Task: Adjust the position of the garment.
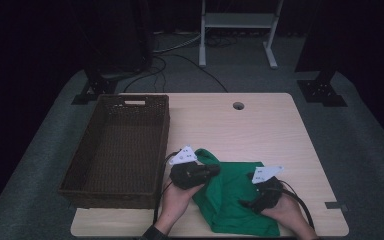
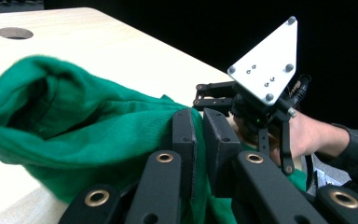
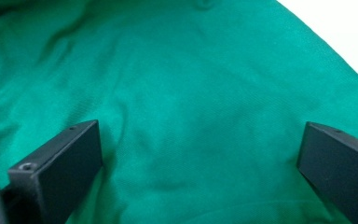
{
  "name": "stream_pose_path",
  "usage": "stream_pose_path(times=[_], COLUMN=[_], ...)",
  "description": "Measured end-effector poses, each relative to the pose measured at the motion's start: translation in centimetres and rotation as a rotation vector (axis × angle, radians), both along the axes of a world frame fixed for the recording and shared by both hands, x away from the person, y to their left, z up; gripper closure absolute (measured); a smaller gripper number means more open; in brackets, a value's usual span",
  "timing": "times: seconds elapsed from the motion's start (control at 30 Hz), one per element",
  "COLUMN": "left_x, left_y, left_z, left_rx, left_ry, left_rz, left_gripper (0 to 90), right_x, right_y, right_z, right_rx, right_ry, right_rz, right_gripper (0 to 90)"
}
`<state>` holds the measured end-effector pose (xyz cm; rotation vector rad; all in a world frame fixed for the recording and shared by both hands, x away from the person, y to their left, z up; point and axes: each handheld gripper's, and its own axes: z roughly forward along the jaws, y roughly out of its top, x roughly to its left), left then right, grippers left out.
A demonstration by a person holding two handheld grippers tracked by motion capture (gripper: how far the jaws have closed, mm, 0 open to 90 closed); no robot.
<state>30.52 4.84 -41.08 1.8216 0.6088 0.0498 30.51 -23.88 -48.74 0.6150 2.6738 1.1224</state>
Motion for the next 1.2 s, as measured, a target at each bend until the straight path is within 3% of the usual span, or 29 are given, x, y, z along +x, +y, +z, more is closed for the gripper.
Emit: stream_pose_path(times=[0.23, 0.33, 0.4, 0.47, 0.63, 0.8, 0.97, 1.2], left_x=[0.0, 0.0, 0.0, 0.2, 1.0, 1.6, 2.0, 2.4], left_y=[-0.5, -1.1, -1.6, -2.2, -3.7, -5.3, -6.3, -7.3], left_z=[-0.5, -0.9, -1.2, -1.5, -2.7, -3.8, -4.9, -6.1], left_rx=[-0.013, -0.011, -0.008, -0.003, -0.008, 0.007, 0.032, 0.073], left_ry=[0.026, 0.043, 0.052, 0.063, 0.112, 0.157, 0.184, 0.22], left_rz=[-0.021, -0.038, -0.047, -0.056, -0.072, -0.081, -0.088, -0.089], left_gripper=[83.9, 83.9, 83.9, 83.9, 83.9, 83.9, 83.9, 83.9], right_x=[0.1, 0.0, -0.2, -0.3, -1.1, -1.6, -1.5, -1.3], right_y=[3.6, 4.2, 3.6, 2.2, -1.4, -2.6, -2.1, -1.6], right_z=[0.0, 0.1, 0.3, 0.9, 1.5, 0.9, 0.1, 0.0], right_rx=[0.0, 0.0, 0.022, 0.089, 0.114, 0.079, 0.051, 0.024], right_ry=[-0.002, -0.004, -0.013, -0.011, -0.02, -0.013, 0.008, 0.018], right_rz=[0.01, 0.005, -0.002, -0.007, -0.04, -0.005, 0.034, 0.037], right_gripper=[0.0, 0.0, 0.0, 0.0, 0.0, 0.0, 0.0, 0.0])
